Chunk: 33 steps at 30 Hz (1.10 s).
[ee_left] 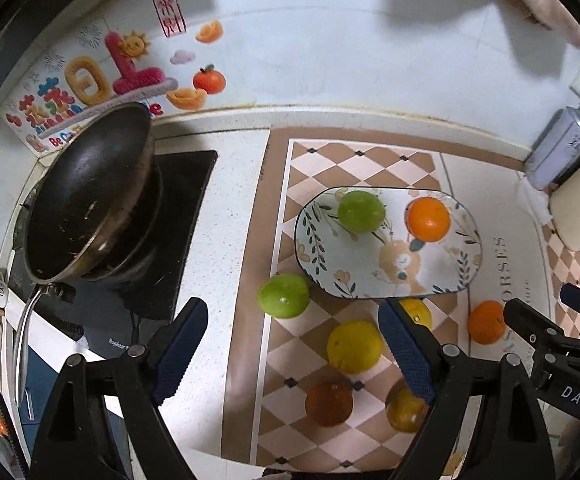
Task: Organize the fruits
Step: 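Grasp the dark orange with the left tool while the right tool grasps the brown apple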
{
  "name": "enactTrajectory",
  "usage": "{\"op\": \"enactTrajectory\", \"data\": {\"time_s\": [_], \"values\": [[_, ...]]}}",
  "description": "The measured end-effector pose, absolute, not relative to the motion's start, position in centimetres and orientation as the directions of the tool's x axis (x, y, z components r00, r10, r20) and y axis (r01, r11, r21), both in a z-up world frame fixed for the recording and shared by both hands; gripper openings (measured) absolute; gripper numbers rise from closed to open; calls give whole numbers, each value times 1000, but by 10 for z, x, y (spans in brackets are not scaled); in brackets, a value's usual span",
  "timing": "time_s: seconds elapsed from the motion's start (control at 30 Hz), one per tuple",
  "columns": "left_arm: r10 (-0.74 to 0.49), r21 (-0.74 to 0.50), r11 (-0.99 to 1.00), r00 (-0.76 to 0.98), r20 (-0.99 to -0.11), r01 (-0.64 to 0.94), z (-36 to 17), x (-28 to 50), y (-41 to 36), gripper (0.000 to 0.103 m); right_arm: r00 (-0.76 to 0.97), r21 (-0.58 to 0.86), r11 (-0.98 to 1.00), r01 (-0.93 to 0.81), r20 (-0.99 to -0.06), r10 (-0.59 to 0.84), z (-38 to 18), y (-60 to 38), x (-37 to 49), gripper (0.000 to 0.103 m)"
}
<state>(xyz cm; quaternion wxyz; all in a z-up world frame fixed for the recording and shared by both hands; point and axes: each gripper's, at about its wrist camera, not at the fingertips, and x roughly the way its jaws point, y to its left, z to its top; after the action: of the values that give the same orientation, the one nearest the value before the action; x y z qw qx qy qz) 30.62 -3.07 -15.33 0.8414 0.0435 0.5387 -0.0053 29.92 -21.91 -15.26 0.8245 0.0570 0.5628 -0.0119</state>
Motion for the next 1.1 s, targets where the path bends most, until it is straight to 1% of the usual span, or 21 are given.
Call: {"op": "enactTrajectory", "data": {"time_s": [0.23, 0.37, 0.53, 0.67, 0.7, 0.73, 0.77, 0.83, 0.9, 1.0, 1.07, 1.1], "values": [[12, 48, 997, 491, -871, 61, -115, 272, -27, 87, 432, 89, 991, 96, -901, 39, -116, -219, 265, 96], [-3, 37, 997, 521, -853, 66, -102, 256, -27, 87, 465, 108, 989, 102, -884, 48, -100, -218, 247, 96], [-15, 23, 998, 528, -849, 66, -99, 244, -27, 87, 463, 155, 982, 104, -882, 90, -100, -218, 236, 96], [-12, 22, 998, 511, -860, 61, -110, 246, -24, 87, 352, 185, 977, 110, -926, 136, -142, -220, 238, 96], [-5, 30, 998, 503, -865, 62, -114, 247, -23, 90, 310, 192, 975, 114, -939, 149, -159, -220, 239, 96], [3, 37, 998, 485, -874, 60, -123, 250, -21, 102, 256, 213, 970, 120, -950, 177, -181, -219, 240, 96], [11, 42, 998, 467, -884, 55, -132, 252, -18, 103, 216, 233, 964, 127, -955, 203, -199, -218, 241, 96], [34, 60, 997, 425, -904, 47, -152, 255, -15, 103, 132, 268, 953, 139, -959, 251, -238, -213, 243, 96], [62, 82, 996, 366, -928, 39, -174, 259, -12, 103, 83, 286, 947, 144, -958, 276, -266, -207, 245, 96], [68, 81, 996, 274, -959, 36, -208, 261, -9, 103, 34, 290, 948, 129, -957, 288, -300, -194, 252, 95], [65, 73, 997, 218, -974, 26, -227, 262, -8, 103, 0, 294, 949, 110, -955, 296, -315, -186, 255, 87], [58, 64, 998, 189, -980, 22, -237, 262, -8, 103, -20, 287, 953, 97, -957, 290, -321, -183, 257, 77]]}}
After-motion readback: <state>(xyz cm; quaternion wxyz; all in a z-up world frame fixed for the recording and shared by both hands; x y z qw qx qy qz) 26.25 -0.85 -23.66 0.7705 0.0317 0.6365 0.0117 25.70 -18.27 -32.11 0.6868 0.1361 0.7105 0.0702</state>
